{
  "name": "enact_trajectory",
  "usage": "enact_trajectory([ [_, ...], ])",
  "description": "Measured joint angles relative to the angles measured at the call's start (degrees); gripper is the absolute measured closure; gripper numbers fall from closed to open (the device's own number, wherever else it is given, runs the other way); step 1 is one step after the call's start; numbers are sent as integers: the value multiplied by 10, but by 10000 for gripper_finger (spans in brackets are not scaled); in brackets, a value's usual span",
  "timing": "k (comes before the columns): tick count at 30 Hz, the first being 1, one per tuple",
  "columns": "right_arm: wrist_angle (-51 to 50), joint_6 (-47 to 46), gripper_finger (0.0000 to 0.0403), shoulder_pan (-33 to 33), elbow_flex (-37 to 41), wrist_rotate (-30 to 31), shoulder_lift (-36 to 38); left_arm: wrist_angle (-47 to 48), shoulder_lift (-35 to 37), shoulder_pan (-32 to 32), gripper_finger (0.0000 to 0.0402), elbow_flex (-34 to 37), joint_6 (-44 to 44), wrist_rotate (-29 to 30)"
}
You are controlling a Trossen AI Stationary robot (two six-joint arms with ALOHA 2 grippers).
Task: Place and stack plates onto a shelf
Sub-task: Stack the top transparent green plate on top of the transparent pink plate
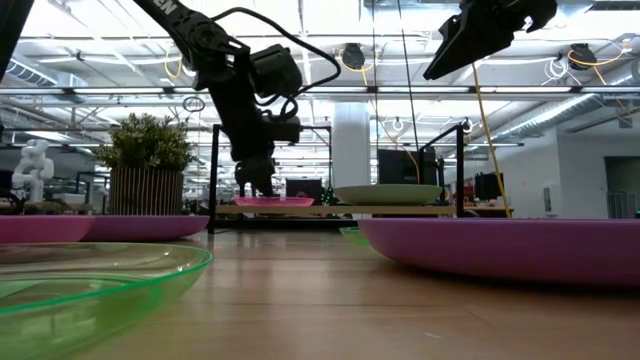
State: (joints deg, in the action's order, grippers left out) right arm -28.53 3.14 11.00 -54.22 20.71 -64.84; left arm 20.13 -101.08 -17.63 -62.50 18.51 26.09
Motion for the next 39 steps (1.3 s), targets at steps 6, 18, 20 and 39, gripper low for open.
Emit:
enact_trajectory([
  [6,0,1,273,0,0,0,0,-9,0,16,327,0,-77,-1],
  [18,29,-40,273,0,22,-1,0,-11,22,86,327,0,-112,0],
  [20,49,-40,273,0,40,-12,0,-12,37,97,327,0,-119,0],
  [39,162,-3,273,0,244,-138,0,67,144,252,327,-2,-223,-19],
])
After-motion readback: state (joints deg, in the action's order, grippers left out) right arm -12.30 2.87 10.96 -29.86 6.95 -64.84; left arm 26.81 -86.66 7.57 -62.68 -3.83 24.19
